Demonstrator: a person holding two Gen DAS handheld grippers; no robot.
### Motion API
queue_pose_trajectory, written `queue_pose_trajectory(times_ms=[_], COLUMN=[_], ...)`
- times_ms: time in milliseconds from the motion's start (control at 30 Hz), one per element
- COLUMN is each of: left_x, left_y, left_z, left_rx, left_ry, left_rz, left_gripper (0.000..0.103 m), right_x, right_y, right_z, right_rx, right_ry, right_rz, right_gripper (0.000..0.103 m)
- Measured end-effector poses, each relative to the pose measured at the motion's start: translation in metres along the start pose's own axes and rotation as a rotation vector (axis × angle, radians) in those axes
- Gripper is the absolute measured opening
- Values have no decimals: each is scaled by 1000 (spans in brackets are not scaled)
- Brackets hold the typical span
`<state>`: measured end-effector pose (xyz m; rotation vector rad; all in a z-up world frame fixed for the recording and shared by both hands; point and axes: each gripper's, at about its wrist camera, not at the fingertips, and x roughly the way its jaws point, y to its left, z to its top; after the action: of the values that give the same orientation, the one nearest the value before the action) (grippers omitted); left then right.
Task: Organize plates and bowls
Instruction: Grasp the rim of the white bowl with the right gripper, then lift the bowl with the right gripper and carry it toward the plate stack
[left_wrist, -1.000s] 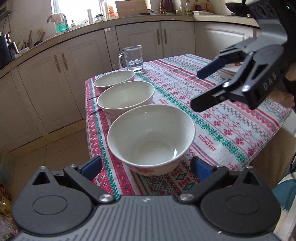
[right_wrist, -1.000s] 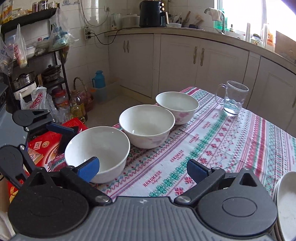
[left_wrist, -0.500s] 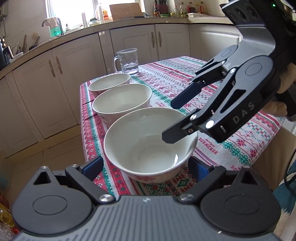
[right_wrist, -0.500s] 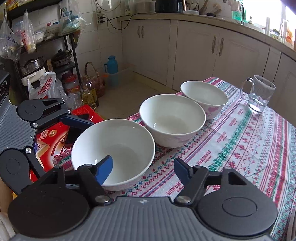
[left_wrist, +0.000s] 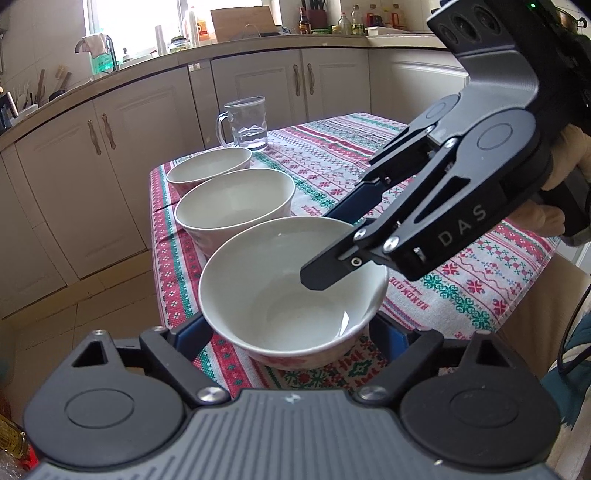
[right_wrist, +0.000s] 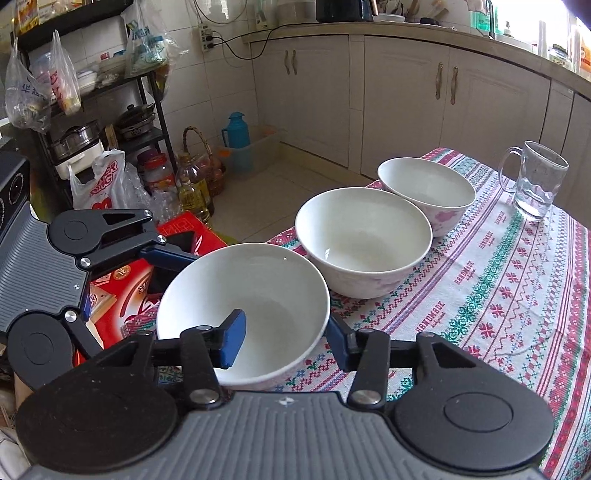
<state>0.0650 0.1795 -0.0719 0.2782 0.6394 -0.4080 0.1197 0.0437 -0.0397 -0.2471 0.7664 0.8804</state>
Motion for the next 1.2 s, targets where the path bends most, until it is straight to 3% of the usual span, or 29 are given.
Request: queue_pose_trajectory(times_ms=[533, 1200], left_x=[-2, 31], left_y=[-17, -80], left_z=[15, 58], left_rx=[31, 109], left_ry=[8, -21], left_rz=[-29, -173], left_gripper=[91, 91], right_x=[-21, -87], right_y=[-7, -50], right_z=[-10, -55], right_rx=[36, 126], right_ry=[-16, -55], right_rz=[-4, -148], right_gripper=[54, 55])
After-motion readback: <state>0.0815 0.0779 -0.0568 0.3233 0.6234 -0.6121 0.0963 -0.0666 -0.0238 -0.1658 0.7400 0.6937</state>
